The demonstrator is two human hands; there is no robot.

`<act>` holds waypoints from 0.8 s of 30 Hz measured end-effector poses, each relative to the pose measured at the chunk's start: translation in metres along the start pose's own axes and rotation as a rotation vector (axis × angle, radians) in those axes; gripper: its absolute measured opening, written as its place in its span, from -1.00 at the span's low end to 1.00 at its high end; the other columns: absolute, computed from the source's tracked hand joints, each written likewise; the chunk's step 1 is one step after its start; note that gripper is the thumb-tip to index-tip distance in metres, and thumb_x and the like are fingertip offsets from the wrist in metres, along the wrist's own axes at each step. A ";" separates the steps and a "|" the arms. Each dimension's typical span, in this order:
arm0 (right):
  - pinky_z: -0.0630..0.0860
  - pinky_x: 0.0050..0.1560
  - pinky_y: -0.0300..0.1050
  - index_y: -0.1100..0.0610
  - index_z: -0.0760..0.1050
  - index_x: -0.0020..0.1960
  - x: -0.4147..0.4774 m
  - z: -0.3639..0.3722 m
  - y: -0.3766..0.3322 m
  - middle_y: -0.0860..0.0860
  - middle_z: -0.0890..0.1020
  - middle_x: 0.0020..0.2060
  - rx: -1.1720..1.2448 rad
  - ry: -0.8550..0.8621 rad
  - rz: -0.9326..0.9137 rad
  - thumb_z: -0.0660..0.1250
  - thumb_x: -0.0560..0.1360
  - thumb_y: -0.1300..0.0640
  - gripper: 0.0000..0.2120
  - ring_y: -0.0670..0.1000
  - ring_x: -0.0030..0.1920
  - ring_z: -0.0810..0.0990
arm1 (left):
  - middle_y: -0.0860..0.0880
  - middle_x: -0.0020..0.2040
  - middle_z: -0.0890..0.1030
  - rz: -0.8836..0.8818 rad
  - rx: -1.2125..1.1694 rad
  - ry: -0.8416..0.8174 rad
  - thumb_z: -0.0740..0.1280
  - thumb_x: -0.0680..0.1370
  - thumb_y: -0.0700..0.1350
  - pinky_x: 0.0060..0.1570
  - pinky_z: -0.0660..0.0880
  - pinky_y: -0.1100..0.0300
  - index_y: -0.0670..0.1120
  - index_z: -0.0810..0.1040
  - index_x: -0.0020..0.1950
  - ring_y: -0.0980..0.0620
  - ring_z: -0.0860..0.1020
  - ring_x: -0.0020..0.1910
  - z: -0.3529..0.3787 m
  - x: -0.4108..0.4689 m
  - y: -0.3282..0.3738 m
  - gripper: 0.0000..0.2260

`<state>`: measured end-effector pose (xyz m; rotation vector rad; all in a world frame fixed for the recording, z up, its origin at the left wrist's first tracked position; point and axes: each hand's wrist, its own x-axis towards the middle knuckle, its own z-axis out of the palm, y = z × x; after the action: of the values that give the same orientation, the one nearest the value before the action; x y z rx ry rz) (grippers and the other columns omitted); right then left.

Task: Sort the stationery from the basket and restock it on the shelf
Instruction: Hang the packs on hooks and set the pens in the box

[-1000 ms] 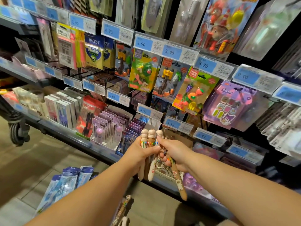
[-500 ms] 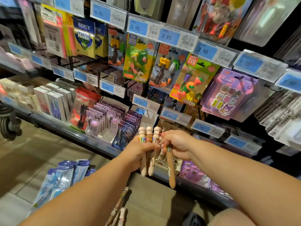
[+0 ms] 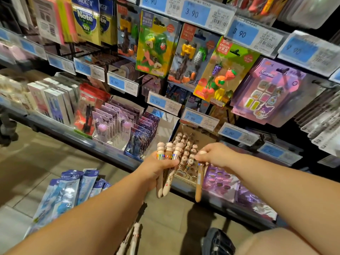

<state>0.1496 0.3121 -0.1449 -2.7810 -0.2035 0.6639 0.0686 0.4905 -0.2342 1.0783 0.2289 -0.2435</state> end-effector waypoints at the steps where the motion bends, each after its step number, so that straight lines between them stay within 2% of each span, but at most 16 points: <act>1: 0.37 -0.35 -0.22 0.16 0.58 0.16 0.002 -0.002 0.006 0.07 0.61 -0.11 -0.017 0.002 0.017 0.42 0.47 -0.09 -0.61 -0.07 -0.34 0.46 | -0.12 -0.15 0.68 -0.006 -0.004 0.016 0.40 0.48 -0.35 -0.15 0.56 0.15 -0.21 0.56 0.13 -0.02 0.66 -0.16 -0.002 0.002 -0.001 -0.77; 3: 0.37 -0.34 -0.25 0.11 0.60 0.18 0.004 -0.005 0.014 0.03 0.60 -0.08 -0.066 0.008 0.024 0.44 0.47 -0.05 -0.65 -0.07 -0.30 0.47 | -0.14 -0.12 0.68 -0.021 -0.008 0.031 0.41 0.48 -0.34 -0.10 0.55 0.12 -0.23 0.56 0.15 -0.05 0.65 -0.12 -0.002 0.006 -0.004 -0.75; 5: 0.41 -0.18 -0.24 0.07 0.62 0.15 0.009 -0.008 0.017 0.02 0.61 0.03 -0.101 0.046 0.019 0.45 0.46 -0.02 -0.69 -0.03 -0.11 0.54 | -0.12 -0.14 0.68 -0.035 -0.012 0.050 0.39 0.50 -0.34 -0.11 0.53 0.12 -0.21 0.57 0.13 -0.03 0.65 -0.13 0.000 0.010 -0.007 -0.79; 6: 0.41 -0.13 -0.24 0.06 0.62 0.13 0.013 -0.009 0.017 0.00 0.62 0.03 -0.092 0.065 0.025 0.46 0.46 0.00 -0.71 -0.03 -0.08 0.55 | -0.10 -0.15 0.68 -0.039 -0.018 0.057 0.38 0.50 -0.34 -0.13 0.52 0.13 -0.20 0.57 0.12 -0.02 0.64 -0.15 0.002 0.012 -0.007 -0.80; 9: 0.40 -0.33 -0.28 0.10 0.63 0.11 0.022 -0.005 0.019 -0.07 0.58 -0.23 -0.018 0.080 0.066 0.44 0.47 0.13 -0.78 -0.11 -0.34 0.49 | -0.09 -0.18 0.69 -0.045 -0.043 0.073 0.38 0.51 -0.34 -0.14 0.52 0.11 -0.21 0.56 0.16 -0.01 0.64 -0.17 0.006 0.021 -0.013 -0.76; 10: 0.43 -0.34 -0.27 0.13 0.64 0.11 0.025 -0.001 0.021 -0.06 0.60 -0.25 -0.003 0.080 0.077 0.40 0.48 0.17 -0.79 -0.11 -0.37 0.47 | -0.08 -0.19 0.69 -0.054 -0.050 0.080 0.38 0.51 -0.34 -0.16 0.52 0.12 -0.21 0.55 0.17 -0.01 0.64 -0.19 0.008 0.025 -0.015 -0.76; 12: 0.52 -0.18 -0.18 0.20 0.65 0.10 0.029 0.008 0.025 0.06 0.69 -0.12 0.002 0.110 0.080 0.31 0.50 0.19 -0.77 0.00 -0.30 0.56 | -0.08 -0.18 0.68 -0.075 -0.054 0.076 0.38 0.51 -0.33 -0.18 0.52 0.13 -0.20 0.55 0.16 -0.01 0.64 -0.19 0.012 0.031 -0.018 -0.77; 13: 0.55 -0.09 -0.13 0.23 0.64 0.09 0.030 0.012 0.027 0.12 0.70 -0.04 0.005 0.140 0.080 0.28 0.50 0.19 -0.75 0.08 -0.19 0.62 | -0.08 -0.17 0.68 -0.080 -0.053 0.057 0.37 0.52 -0.33 -0.20 0.53 0.15 -0.20 0.55 0.15 0.00 0.65 -0.19 0.013 0.034 -0.019 -0.78; 15: 0.56 -0.05 -0.03 0.30 0.62 0.04 0.037 0.015 0.036 0.18 0.68 -0.03 0.043 0.183 0.091 0.24 0.50 0.20 -0.74 0.19 0.00 0.62 | -0.06 -0.19 0.69 -0.076 -0.041 0.012 0.35 0.52 -0.34 -0.20 0.53 0.17 -0.19 0.56 0.12 0.02 0.65 -0.20 0.014 0.040 -0.021 -0.81; 17: 0.50 -0.19 -0.08 0.31 0.61 -0.03 0.044 0.015 0.044 0.14 0.66 -0.17 0.044 0.183 0.123 0.24 0.52 0.16 -0.76 0.18 -0.05 0.59 | -0.06 -0.19 0.69 -0.086 -0.037 0.022 0.35 0.52 -0.33 -0.15 0.52 0.13 -0.18 0.57 0.11 0.02 0.65 -0.19 0.012 0.045 -0.024 -0.81; 18: 0.47 -0.18 -0.10 0.29 0.61 -0.01 0.048 0.014 0.047 0.12 0.64 -0.16 0.048 0.182 0.129 0.26 0.52 0.13 -0.76 0.14 -0.06 0.57 | -0.05 -0.20 0.69 -0.095 -0.040 0.045 0.36 0.52 -0.32 -0.14 0.51 0.11 -0.17 0.56 0.12 0.01 0.64 -0.18 0.011 0.046 -0.025 -0.81; 21: 0.50 -0.03 -0.16 0.17 0.60 0.14 0.058 0.017 0.055 0.09 0.63 0.06 0.064 0.170 0.125 0.30 0.51 0.10 -0.75 0.09 0.07 0.58 | -0.01 -0.29 0.67 -0.115 -0.037 0.112 0.37 0.52 -0.31 -0.15 0.48 0.10 -0.12 0.55 0.03 0.00 0.60 -0.20 0.006 0.051 -0.028 -0.86; 24: 0.55 -0.02 -0.15 0.16 0.59 0.18 0.066 0.025 0.056 0.10 0.64 0.07 0.009 0.096 0.125 0.30 0.51 0.07 -0.71 0.10 0.04 0.60 | -0.03 -0.29 0.65 -0.131 -0.036 0.145 0.37 0.52 -0.30 -0.19 0.47 0.11 -0.11 0.55 -0.01 0.01 0.59 -0.25 0.000 0.055 -0.029 -0.88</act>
<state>0.2001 0.2778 -0.2106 -2.8265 -0.0072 0.5563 0.1114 0.4730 -0.2753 1.0476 0.4331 -0.2776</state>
